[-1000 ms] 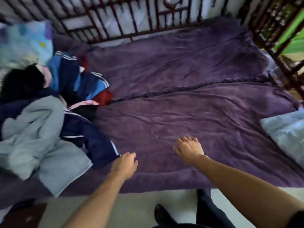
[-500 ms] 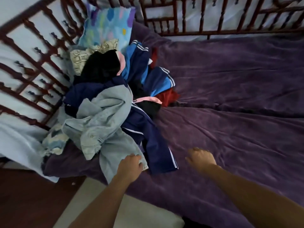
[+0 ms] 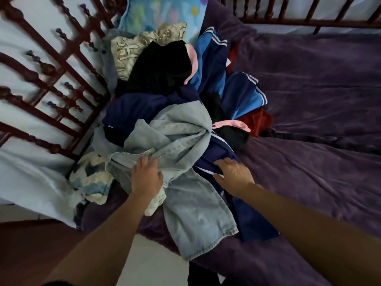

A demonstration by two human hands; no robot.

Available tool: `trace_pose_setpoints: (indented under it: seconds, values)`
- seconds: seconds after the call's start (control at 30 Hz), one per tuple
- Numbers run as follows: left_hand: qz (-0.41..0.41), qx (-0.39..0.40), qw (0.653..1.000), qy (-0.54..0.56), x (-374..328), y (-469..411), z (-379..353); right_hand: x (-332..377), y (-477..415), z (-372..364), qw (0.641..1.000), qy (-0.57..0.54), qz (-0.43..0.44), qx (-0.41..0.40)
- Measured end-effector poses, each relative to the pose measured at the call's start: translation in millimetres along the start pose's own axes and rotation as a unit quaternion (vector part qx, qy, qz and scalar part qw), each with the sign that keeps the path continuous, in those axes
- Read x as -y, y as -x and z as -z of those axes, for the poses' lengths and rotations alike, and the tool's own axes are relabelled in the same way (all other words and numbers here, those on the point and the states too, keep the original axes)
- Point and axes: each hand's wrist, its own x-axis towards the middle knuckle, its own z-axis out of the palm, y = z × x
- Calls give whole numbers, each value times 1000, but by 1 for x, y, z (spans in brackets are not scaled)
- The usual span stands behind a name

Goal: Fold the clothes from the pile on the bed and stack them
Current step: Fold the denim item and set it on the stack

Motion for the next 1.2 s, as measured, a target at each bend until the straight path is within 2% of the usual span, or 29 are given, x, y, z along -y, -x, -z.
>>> trace_pose_setpoints:
  seconds: [0.1, 0.17, 0.27, 0.43, 0.5, 0.57, 0.67, 0.8, 1.0, 1.2]
  values:
    - [-37, 20, 999, 0, 42, -35, -11, 54, -39, -16, 999, -8, 44, -30]
    - [-70, 40, 997, 5, 62, -50, -21, 85, -61, -34, 998, 16, 62, 2]
    - [-113, 71, 991, 9, 86, -58, -36, 112, -79, -66, 998, 40, 20, 52]
    - [-149, 166, 975, -14, 92, -47, -49, 86, -65, -69, 995, -75, -70, -12]
    - [-157, 173, 972, -24, 83, -43, -50, 63, -47, -54, 990, -83, -98, -56]
    - [-182, 151, 971, -30, 70, -42, -47, 41, -24, -38, 982, -91, -131, -103]
    - [-218, 107, 970, -13, 41, -40, -35, 4, 12, -12, 953, -107, -225, -175]
    - [-268, 46, 960, 60, -16, -27, -3, -53, 68, 22, 911, -122, -323, -228]
    - [-333, -36, 931, 146, -118, 37, 52, -124, 198, 61, 848, -163, -402, -306]
    - [-362, -54, 913, 182, -208, 102, 88, -186, 315, 82, 783, -221, -463, -351]
